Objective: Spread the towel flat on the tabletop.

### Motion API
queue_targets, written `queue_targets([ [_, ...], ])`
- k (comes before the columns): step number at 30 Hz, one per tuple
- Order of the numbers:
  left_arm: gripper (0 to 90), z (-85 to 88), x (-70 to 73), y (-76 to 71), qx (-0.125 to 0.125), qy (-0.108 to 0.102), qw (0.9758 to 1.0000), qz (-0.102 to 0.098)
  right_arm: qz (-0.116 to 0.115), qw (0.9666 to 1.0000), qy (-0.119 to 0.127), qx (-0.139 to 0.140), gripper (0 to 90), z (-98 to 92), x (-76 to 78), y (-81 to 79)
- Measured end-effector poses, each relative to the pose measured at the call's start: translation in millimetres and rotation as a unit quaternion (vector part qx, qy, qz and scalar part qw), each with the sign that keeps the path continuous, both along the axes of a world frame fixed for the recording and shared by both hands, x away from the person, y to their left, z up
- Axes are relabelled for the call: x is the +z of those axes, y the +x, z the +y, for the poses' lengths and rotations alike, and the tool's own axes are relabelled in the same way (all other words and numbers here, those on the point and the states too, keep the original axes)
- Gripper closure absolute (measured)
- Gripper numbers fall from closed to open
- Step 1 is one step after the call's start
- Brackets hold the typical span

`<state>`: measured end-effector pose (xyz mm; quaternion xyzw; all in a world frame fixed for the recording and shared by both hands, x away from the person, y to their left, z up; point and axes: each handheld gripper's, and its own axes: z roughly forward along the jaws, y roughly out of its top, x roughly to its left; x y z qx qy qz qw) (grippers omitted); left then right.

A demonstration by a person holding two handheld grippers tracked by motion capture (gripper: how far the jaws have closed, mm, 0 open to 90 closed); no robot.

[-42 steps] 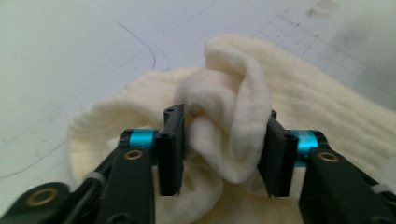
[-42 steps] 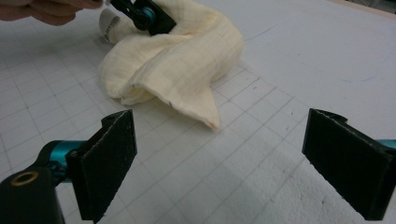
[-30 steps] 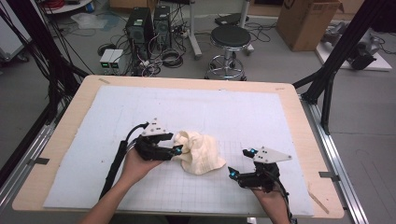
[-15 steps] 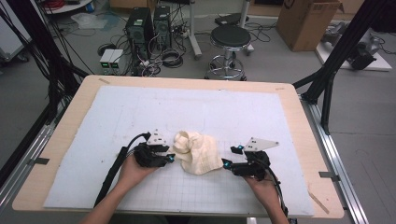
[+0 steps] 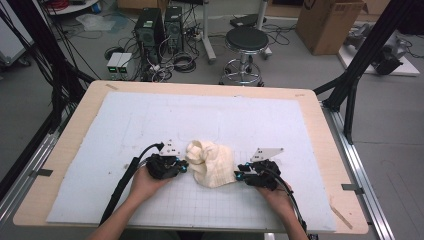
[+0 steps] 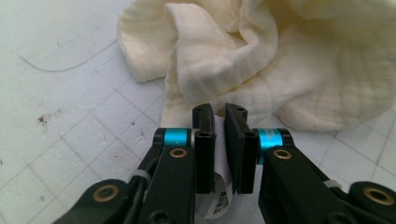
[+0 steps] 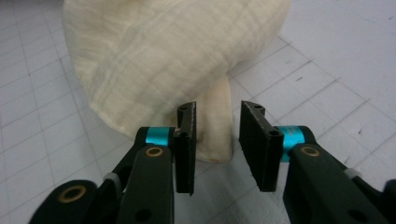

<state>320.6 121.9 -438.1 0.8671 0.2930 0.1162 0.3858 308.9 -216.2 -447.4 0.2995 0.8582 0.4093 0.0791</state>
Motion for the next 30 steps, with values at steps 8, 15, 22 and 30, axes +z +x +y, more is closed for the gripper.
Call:
queue_targets([
  [8, 85.9, 0.8, 0.5, -0.3, 0.002, -0.003, 1.0, 0.004, 0.004, 0.9999, 0.005, 0.013, 83.2, 0.4, 0.0, 0.1],
  [15, 86.8, 6.3, 11.0, -8.0, -0.001, 0.007, 1.0, -0.006, 0.001, 0.9999, 0.0, 0.014, 84.5, -2.7, 5.1, -3.2],
  [22, 87.1, 17.0, 22.8, -31.1, -0.013, 0.0, 0.9997, -0.022, -0.014, 0.9996, 0.022, 0.013, 84.6, -10.2, 17.2, -14.3],
  [30, 87.1, 43.2, 24.6, -62.2, -0.006, -0.017, 0.9996, -0.024, -0.035, 0.9989, 0.02, 0.023, 84.6, -9.4, 29.9, -37.8],
])
